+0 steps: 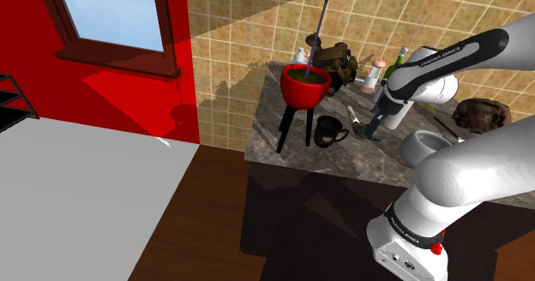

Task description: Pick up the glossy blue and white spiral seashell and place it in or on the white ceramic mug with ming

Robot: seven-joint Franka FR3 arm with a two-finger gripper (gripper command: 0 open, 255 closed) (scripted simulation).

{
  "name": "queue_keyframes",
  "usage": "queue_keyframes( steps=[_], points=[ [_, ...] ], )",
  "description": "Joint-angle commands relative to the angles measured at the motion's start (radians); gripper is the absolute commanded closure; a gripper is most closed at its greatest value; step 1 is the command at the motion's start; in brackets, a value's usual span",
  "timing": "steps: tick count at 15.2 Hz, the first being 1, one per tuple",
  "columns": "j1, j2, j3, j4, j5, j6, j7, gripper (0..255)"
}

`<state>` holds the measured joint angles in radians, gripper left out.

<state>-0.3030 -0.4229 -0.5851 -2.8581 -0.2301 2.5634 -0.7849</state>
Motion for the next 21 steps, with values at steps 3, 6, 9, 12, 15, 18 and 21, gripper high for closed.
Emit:
queue_keyframes(
  steps=[3,6,9,12,15,18,21],
  points=[
    [-0.018,-0.061,0.027,0.018,-0.012,-0.079,0.018,255],
    [-0.027,-0.102,0.046,0.035,-0.015,-0.138,0.028,255],
    [-0.034,-0.140,0.063,0.055,-0.015,-0.194,0.036,255],
    [-0.038,-0.173,0.078,0.076,-0.013,-0.249,0.042,255],
    [-0.041,-0.203,0.093,0.100,-0.010,-0.301,0.047,255],
    [-0.042,-0.228,0.107,0.126,-0.005,-0.352,0.052,255],
    [-0.042,-0.250,0.120,0.153,0.001,-0.401,0.055,255]
  ],
)
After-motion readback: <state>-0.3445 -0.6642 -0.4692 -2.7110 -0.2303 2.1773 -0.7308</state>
